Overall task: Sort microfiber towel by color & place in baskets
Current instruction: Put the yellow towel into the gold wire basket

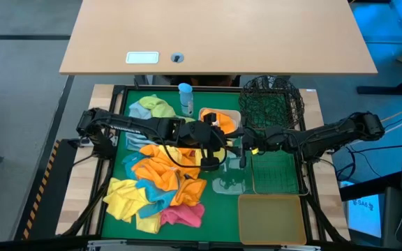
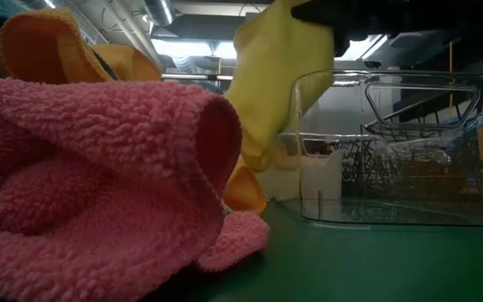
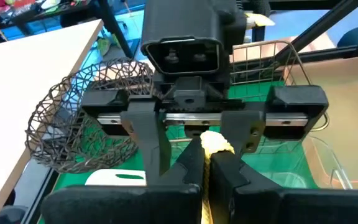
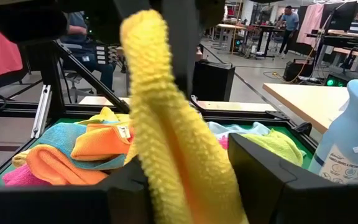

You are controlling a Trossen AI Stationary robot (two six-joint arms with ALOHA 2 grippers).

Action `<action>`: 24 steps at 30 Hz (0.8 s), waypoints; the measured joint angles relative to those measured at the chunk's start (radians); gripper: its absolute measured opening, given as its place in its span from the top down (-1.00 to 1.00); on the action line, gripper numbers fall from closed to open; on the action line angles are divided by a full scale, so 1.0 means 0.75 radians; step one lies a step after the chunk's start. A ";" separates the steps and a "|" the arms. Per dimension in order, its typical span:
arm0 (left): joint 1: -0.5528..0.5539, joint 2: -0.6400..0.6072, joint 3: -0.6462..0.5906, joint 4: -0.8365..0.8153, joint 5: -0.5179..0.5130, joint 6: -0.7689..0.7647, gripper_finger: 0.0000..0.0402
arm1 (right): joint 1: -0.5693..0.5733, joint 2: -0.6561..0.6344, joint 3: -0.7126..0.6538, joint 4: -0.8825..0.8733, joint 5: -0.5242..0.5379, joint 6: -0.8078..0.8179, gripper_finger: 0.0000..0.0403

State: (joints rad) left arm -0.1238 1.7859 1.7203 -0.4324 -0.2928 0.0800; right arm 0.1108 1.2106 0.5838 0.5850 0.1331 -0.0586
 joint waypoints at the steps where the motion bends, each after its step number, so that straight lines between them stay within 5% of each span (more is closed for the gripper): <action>1: 0.000 0.000 0.000 0.000 0.000 0.000 1.00 | 0.000 0.000 0.000 0.000 -0.004 0.000 0.29; 8: 0.001 0.000 0.000 0.000 -0.007 0.001 0.98 | 0.000 -0.001 0.000 0.007 0.005 -0.011 0.94; 19: -0.002 -0.016 0.000 -0.030 -0.061 0.000 0.55 | -0.004 -0.037 0.054 -0.089 0.045 -0.078 0.95; 24: -0.013 -0.097 0.002 -0.181 -0.061 -0.007 0.51 | -0.083 -0.114 0.167 -0.415 0.114 -0.094 0.97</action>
State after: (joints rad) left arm -0.1338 1.7135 1.7218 -0.5678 -0.3388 0.0750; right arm 0.0484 1.1251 0.7094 0.2737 0.2188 -0.1291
